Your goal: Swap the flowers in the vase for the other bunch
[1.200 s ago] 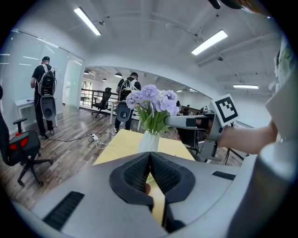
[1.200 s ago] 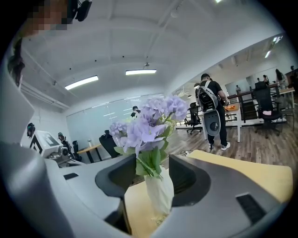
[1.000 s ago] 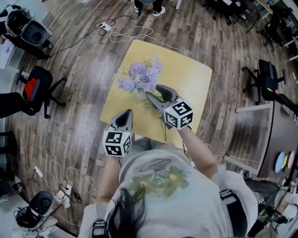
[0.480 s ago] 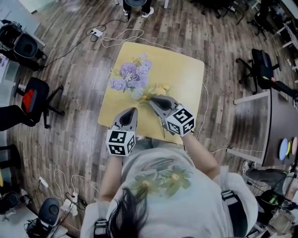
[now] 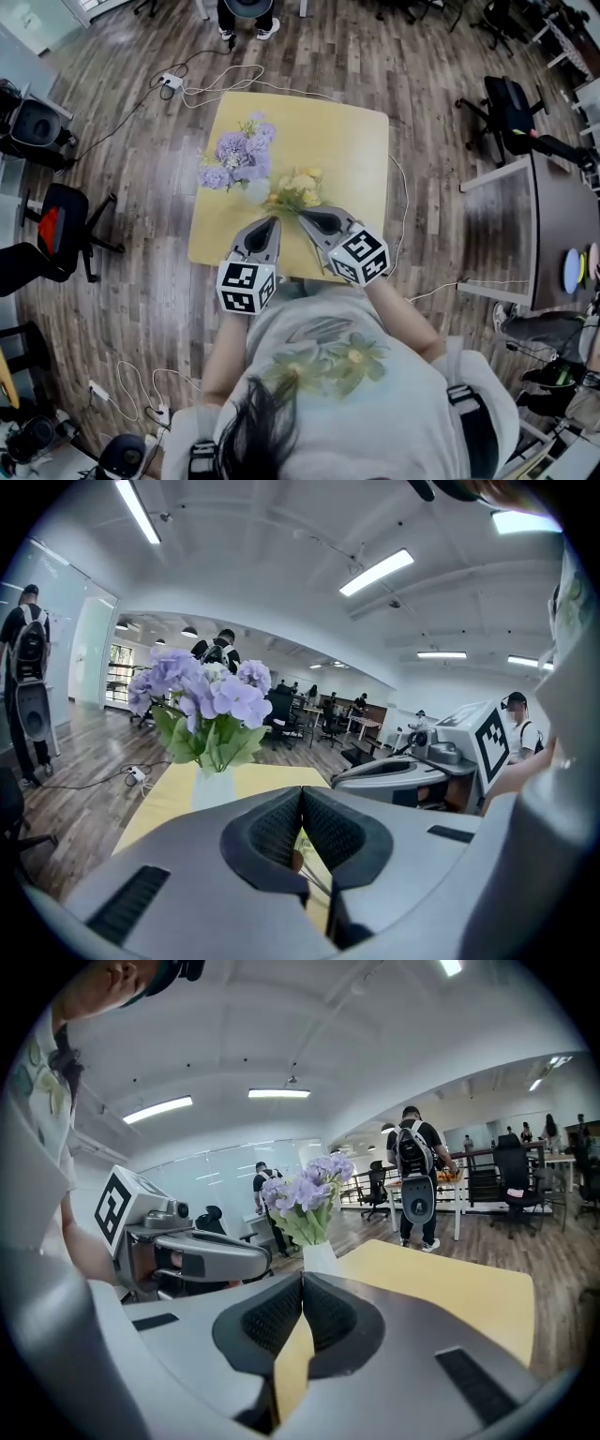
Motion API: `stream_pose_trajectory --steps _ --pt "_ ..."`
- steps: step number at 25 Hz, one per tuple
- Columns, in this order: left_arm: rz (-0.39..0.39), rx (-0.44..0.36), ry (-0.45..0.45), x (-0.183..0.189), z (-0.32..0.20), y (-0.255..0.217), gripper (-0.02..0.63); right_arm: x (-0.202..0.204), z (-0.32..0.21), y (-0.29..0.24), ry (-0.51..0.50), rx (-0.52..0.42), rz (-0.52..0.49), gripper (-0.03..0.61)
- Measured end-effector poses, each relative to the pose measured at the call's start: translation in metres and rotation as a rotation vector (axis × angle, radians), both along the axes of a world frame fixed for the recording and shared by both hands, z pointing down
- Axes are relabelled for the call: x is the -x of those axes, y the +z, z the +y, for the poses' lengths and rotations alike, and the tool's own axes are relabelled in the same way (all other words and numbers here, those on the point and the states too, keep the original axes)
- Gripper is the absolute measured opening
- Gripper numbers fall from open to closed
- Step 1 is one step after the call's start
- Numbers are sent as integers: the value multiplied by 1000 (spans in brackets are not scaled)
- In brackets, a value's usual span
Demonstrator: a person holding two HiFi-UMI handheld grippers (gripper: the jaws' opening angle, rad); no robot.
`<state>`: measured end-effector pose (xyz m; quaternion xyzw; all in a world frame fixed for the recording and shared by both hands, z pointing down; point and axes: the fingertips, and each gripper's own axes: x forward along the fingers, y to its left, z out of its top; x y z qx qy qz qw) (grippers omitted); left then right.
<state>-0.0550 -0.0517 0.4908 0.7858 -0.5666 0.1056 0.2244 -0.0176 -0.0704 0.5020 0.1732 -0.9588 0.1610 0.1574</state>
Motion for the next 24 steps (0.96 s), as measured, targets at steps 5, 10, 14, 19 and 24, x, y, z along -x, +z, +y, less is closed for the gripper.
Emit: stream_pose_trajectory --steps 5,10,14,19,24 --pt "2 2 40 -13 -2 -1 18 -10 2 1 32 8 3 40" --pt "6 13 64 -20 -3 2 18 -19 0 1 60 16 2 40" --pt "14 19 81 -27 -5 5 18 -27 0 5 74 24 7 40" --pt "14 28 98 -31 -5 10 18 -33 1 9 88 33 15 40" --pt "16 39 102 -31 -8 14 18 -37 -2 15 98 36 29 40"
